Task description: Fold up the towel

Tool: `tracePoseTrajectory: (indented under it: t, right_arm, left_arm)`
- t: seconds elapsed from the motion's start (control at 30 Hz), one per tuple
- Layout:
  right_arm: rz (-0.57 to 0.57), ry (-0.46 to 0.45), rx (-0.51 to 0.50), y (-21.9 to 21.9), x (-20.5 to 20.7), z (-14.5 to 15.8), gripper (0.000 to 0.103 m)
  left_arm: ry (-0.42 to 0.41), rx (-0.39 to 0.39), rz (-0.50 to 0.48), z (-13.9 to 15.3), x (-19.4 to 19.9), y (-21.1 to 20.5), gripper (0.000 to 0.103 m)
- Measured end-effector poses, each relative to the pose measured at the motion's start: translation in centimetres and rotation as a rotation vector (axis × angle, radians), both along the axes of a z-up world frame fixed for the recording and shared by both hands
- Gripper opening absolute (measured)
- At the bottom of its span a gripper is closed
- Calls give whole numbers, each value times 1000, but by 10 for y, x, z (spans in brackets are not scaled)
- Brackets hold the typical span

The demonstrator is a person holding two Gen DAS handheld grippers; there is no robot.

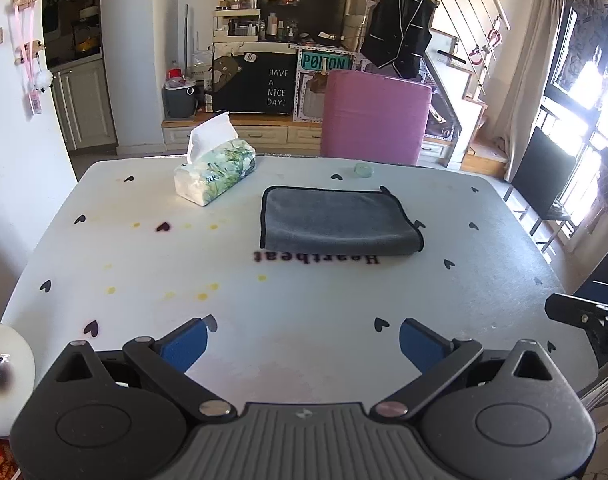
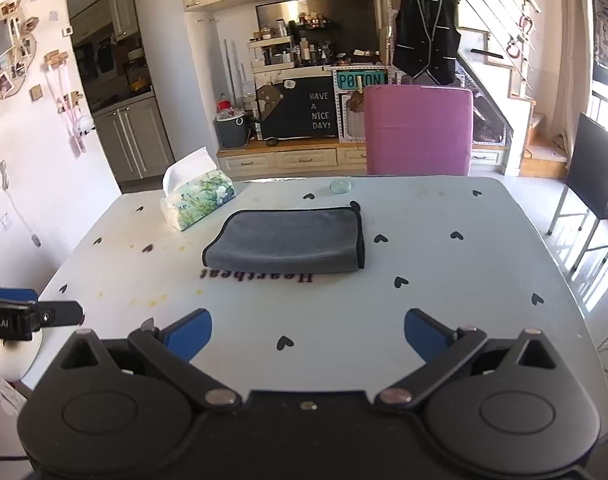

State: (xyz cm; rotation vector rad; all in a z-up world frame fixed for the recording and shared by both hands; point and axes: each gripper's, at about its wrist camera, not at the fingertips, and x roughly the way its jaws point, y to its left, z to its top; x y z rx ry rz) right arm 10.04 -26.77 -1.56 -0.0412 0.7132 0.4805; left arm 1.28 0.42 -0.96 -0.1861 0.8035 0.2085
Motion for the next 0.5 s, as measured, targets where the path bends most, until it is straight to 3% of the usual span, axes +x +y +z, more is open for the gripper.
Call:
tracePoseTrajectory:
  t: [0.5]
  right_arm:
    - [6,-7,15,0,-5,-5,102]
  left_arm:
    - [-1,25,-17,-2,-10,-4,102]
